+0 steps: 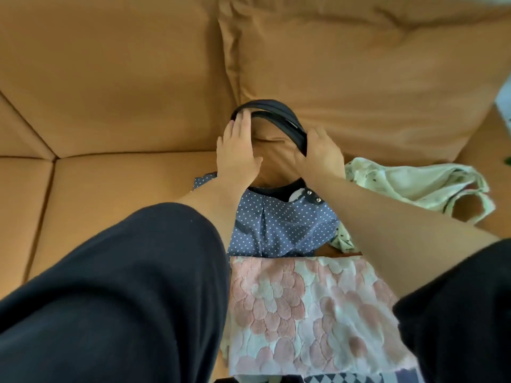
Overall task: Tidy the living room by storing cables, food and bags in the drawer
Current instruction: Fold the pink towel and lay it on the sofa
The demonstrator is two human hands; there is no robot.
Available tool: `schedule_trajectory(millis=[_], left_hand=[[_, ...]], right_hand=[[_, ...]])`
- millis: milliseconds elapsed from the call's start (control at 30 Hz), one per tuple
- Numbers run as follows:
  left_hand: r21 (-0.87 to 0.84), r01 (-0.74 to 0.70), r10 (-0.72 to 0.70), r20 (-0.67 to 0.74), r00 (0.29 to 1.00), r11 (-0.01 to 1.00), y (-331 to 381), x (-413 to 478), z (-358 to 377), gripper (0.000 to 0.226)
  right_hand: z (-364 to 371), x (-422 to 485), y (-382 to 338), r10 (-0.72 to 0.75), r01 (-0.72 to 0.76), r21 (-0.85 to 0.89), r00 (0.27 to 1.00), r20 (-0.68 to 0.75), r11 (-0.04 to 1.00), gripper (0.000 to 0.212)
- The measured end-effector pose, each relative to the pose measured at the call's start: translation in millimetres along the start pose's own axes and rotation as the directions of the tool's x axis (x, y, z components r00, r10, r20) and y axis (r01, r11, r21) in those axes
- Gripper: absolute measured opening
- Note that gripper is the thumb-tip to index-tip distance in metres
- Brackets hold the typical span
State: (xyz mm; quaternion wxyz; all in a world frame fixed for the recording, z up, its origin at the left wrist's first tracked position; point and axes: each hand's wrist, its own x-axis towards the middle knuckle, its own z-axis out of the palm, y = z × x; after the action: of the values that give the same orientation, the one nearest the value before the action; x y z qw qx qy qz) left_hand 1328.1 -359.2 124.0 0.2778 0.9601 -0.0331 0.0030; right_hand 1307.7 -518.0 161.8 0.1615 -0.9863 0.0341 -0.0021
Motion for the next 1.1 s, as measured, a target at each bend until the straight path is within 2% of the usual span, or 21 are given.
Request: schedule_trajectory(millis=[33,100,133,167,233,300,367,633,933,1000,1100], left_hand=[[-0.016,-0.012,0.011,-0.096,0.995,1.0,13.0,3.0,-3.6,0.086],[-0.086,0.088,-0.111,-0.32,0.941,0.992,29.6,10.8,-15.3,0.07],[-0.135,0.142,-0.184,-0.389,0.903,0.981,38.6,15.5,-23.9,0.066],[-0.169,0.165,-0.221,-0.401,0.889,0.972,43.8,20.7,-32.3,0.064],[-0.174,0.112,-0.163,-0.314,0.935,0.978,51.6,30.7,-46.5,0.055],[-0.123,0.024,-0.053,-0.237,0.97,0.992,62.1,36.0,-59.7,0.035],[-0.09,-0.03,0.004,-0.281,0.96,0.995,77.8,40.9,-70.4,0.024],[-0.045,-0.151,0.119,-0.415,0.902,0.988,120.3,58.4,-105.6,0.027],[-0.046,-0.204,0.161,-0.462,0.872,0.978,139.6,70.9,-141.8,0.027],[-0.009,-0.206,0.186,-0.396,0.899,0.979,137.8,68.8,-144.4,0.024],[0.085,-0.211,0.224,-0.189,0.956,0.974,124.8,56.4,-129.1,0.014]], right_hand=[[-12.0,-0.8,4.5,0.005,-0.003,0.037,0.999,-0.037,0.999,0.019],[-26.7,-0.4,10.1,0.016,-0.009,0.093,0.997,-0.071,0.996,0.01],[-36.8,-0.7,13.2,0.002,0.006,0.099,0.997,-0.079,0.995,0.007],[-43.7,-0.9,14.5,-0.014,0.022,0.098,0.997,-0.076,0.995,0.006],[-54.1,-2.6,15.8,-0.037,0.046,0.106,0.995,-0.087,0.993,0.006],[-61.8,-5.6,15.9,-0.014,0.027,0.123,0.994,-0.105,0.992,0.01],[-67.9,-6.9,16.5,0.031,-0.013,0.141,0.991,-0.133,0.99,0.013],[-87.4,9.0,10.7,0.119,-0.026,0.287,0.942,-0.313,0.958,0.016],[-115.1,30.6,-8.4,0.099,0.027,0.309,0.919,-0.383,0.951,0.021],[-116.1,30.7,-4.2,0.141,-0.051,0.283,0.942,-0.306,0.958,0.024],[-105.9,22.6,8.7,0.163,-0.157,0.13,0.986,-0.029,0.979,0.022]])
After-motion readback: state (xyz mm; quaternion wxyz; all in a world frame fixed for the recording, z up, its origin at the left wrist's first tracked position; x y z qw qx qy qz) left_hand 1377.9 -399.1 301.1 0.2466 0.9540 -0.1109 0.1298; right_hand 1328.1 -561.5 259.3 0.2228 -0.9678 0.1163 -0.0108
